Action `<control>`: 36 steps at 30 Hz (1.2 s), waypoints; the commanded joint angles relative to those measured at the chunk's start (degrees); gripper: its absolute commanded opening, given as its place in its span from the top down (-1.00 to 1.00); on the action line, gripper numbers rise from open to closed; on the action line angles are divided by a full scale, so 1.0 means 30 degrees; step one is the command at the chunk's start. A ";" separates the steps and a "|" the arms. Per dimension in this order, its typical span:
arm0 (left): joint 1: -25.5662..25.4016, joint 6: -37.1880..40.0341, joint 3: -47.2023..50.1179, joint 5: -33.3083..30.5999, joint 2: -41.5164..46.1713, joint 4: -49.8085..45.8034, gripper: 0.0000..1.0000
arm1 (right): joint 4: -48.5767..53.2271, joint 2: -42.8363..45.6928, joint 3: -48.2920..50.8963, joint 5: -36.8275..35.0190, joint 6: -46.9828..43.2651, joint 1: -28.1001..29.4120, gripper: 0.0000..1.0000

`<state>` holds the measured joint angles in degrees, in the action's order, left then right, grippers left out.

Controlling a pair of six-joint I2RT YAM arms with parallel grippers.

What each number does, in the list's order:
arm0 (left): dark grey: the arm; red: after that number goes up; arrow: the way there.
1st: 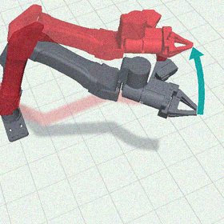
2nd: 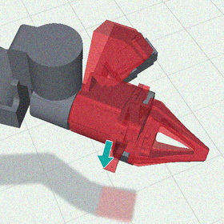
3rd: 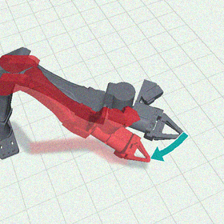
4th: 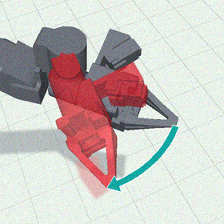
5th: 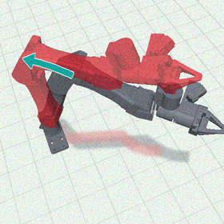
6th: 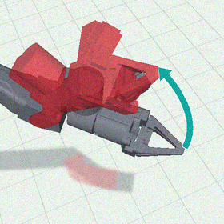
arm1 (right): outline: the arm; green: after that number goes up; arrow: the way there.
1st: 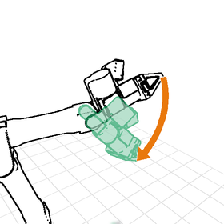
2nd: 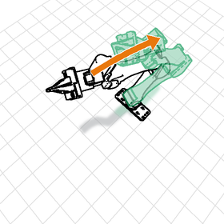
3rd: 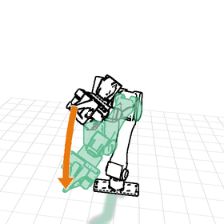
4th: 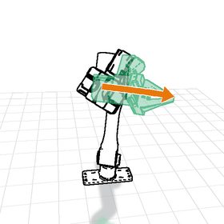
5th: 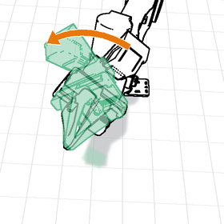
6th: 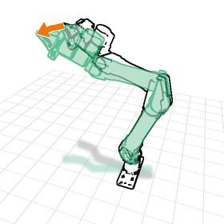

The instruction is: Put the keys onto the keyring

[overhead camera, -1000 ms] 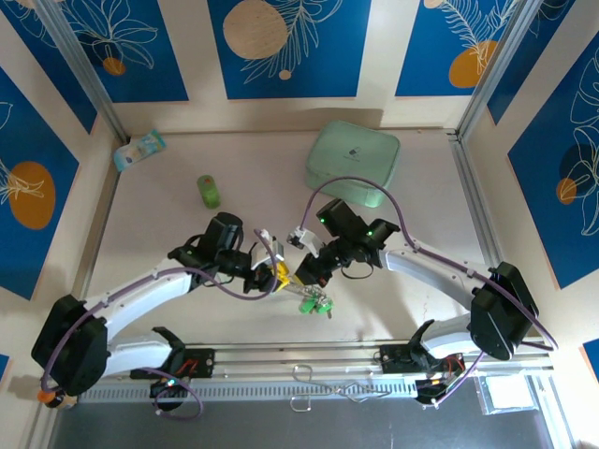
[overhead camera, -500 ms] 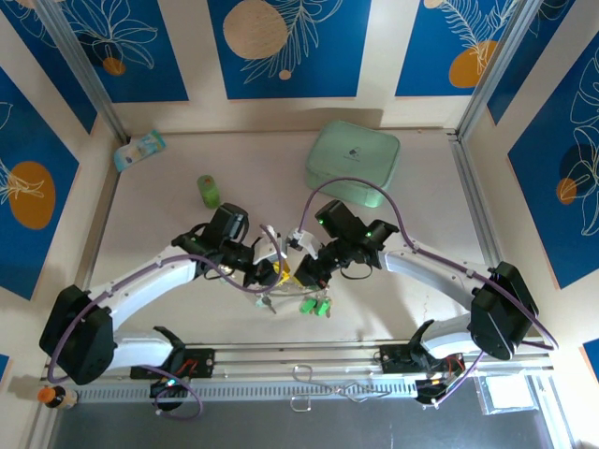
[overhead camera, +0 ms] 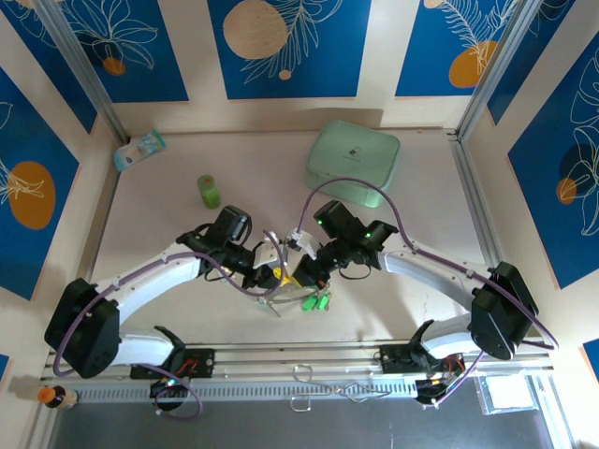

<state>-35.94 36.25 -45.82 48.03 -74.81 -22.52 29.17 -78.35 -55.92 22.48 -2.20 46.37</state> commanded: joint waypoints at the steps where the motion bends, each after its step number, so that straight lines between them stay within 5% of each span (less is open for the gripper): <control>1: 0.0052 0.0690 -0.0407 0.0365 -0.0174 -0.0551 0.80 | -0.0357 -0.0023 -0.0461 0.0703 -0.0324 0.0232 1.00; 6: 0.0062 0.0734 -0.0286 0.0910 -0.0060 -0.0355 1.00 | -0.0581 -0.0074 -0.0491 0.0703 -0.0210 0.0298 1.00; 11: 0.0057 0.0347 0.0138 0.1192 0.0140 0.0290 1.00 | -0.0785 -0.0003 -0.0305 0.0222 0.0253 0.0236 1.00; 15: 0.0028 -0.0194 0.0731 0.0650 0.0433 0.1088 1.00 | -0.1643 0.1108 0.0848 0.0359 0.1837 -0.0781 0.36; 18: 0.0043 -0.0390 0.0976 0.0543 0.0531 0.1478 1.00 | -0.2693 0.2433 0.2275 0.0164 0.2640 -0.0903 0.22; 36: 0.0033 -0.0540 0.1095 0.0660 0.0410 0.1682 1.00 | -0.5392 0.1979 0.4117 -0.2920 0.4145 0.0795 0.35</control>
<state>-35.94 34.81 -43.20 48.42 -74.30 -18.37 14.87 -71.66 -44.23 14.46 10.11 48.05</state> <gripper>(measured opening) 0.056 0.333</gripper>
